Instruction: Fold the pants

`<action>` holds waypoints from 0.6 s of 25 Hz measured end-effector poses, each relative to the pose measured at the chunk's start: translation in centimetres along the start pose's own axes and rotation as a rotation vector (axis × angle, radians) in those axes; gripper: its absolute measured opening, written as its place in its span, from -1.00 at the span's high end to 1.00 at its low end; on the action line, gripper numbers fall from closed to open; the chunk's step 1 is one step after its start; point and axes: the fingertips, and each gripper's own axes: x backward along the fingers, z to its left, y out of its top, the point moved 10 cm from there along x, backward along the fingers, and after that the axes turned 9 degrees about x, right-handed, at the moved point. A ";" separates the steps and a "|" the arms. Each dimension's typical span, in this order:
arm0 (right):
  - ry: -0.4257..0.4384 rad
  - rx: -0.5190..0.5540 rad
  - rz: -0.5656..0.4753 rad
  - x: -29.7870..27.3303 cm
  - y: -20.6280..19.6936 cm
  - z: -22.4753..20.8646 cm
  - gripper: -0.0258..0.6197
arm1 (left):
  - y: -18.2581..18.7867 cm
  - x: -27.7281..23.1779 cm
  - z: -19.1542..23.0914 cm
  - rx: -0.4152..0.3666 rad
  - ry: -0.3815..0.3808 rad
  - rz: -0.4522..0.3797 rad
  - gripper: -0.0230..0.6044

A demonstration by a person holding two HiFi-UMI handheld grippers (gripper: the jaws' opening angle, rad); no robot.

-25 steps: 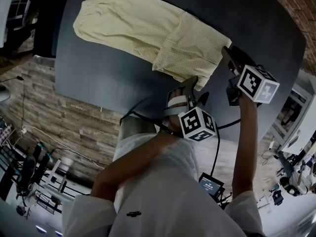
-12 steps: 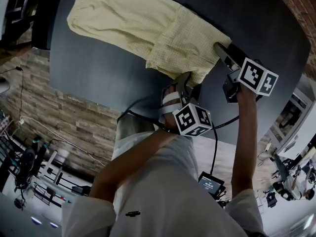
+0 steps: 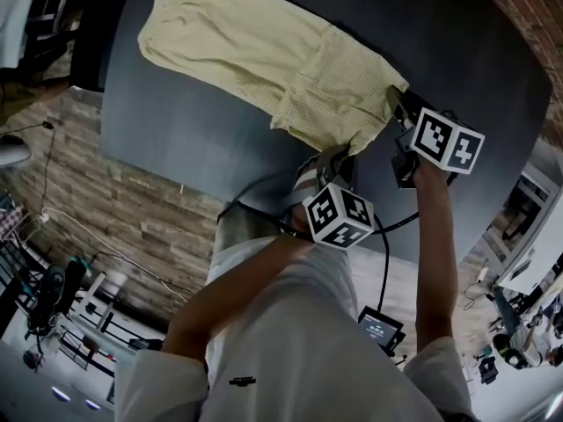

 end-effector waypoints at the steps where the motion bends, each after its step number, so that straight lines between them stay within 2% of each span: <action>1: -0.004 0.004 0.001 0.4 -0.2 -0.1 0.80 | 0.0 0.2 -0.5 -0.002 -0.012 0.003 0.79; 9: -0.056 -0.056 -0.043 4.9 -1.6 -0.4 0.80 | 0.7 2.6 -3.4 -0.017 -0.110 -0.017 0.80; 15: -0.086 -0.051 -0.077 6.8 -1.8 1.0 0.80 | 0.8 5.2 -3.3 0.003 -0.164 -0.041 0.80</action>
